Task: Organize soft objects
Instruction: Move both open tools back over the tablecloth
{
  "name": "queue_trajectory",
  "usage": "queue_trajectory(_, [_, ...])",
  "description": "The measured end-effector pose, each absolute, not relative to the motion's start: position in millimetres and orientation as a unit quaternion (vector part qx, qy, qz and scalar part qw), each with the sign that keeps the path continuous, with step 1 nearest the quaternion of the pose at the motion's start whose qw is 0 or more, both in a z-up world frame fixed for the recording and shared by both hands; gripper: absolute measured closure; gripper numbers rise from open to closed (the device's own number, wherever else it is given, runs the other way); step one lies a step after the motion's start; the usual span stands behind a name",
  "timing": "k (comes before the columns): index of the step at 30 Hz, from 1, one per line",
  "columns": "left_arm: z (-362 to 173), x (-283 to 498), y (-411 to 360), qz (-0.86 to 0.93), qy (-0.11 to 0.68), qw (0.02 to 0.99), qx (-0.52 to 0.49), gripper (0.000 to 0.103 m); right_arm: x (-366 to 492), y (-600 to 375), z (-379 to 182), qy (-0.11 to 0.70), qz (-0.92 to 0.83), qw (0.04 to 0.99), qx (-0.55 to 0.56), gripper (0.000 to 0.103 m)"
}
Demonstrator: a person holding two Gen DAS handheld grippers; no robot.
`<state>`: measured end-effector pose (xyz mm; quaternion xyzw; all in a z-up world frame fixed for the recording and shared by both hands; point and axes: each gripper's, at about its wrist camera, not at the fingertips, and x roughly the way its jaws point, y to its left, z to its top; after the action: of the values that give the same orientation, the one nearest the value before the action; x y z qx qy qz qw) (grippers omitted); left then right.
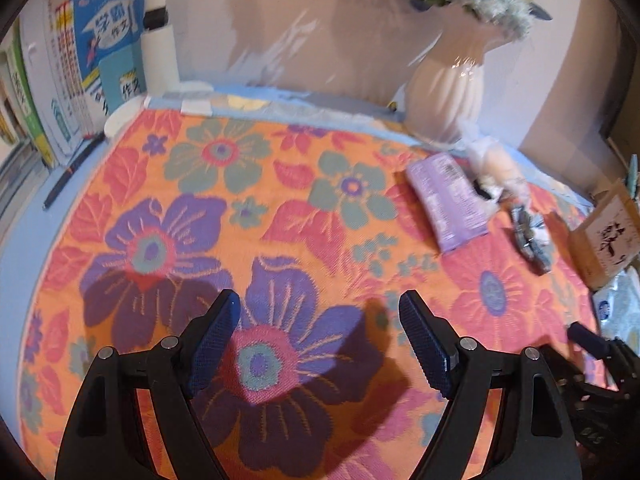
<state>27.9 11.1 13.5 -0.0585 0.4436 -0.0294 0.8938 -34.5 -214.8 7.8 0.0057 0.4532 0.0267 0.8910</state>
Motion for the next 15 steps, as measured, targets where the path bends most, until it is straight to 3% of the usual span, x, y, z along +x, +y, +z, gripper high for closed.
queue_trajectory(2, [13.9,27.5,8.5,-0.024,0.441,0.896,-0.047,0.021,-35.7,-215.9,10.1,0.447,0.028,0.894,0.008,0.019])
queue_trajectory(10, [9.5,34.4,-8.0,-0.013,0.468,0.884,0.007,0.007,-38.3,-220.7,7.7,0.454,0.027,0.89,0.02,0.011])
queue_trajectory(15, [50.4,39.4,8.9,-0.082,0.431,0.889,-0.13,0.008,-31.3,-218.1,13.9,0.466,0.034,0.884,0.028,0.011])
